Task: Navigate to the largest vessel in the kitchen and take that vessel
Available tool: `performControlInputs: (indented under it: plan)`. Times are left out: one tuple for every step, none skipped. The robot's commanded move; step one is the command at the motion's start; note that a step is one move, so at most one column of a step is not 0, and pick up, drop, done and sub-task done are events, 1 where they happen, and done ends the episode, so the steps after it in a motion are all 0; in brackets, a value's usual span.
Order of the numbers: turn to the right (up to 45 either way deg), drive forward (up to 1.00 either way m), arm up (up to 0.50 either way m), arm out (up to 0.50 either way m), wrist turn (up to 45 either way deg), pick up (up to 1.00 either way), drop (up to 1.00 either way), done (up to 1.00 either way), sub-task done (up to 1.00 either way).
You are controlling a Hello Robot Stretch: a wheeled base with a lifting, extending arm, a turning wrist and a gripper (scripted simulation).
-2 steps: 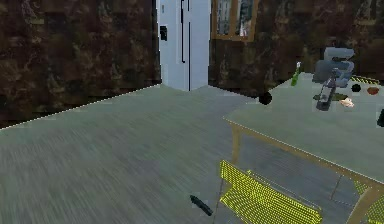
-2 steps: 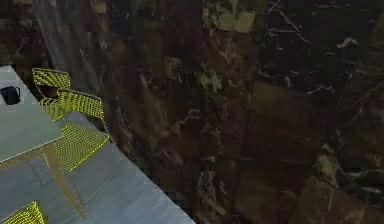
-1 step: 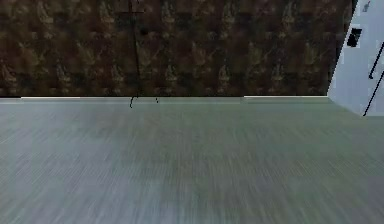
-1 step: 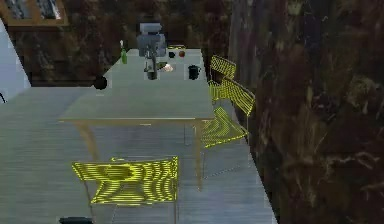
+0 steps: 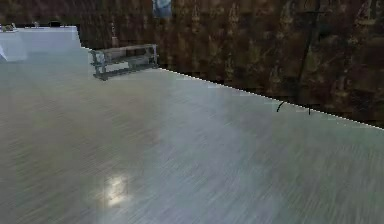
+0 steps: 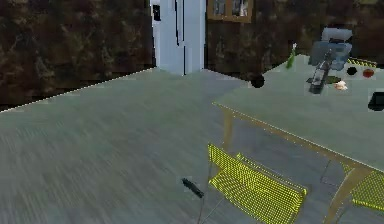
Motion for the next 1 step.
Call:
performControlInputs:
  plan:
    - [-33.0, 0.0, 0.0, 0.0, 0.0, 0.0, 0.0, 0.0, 0.0]
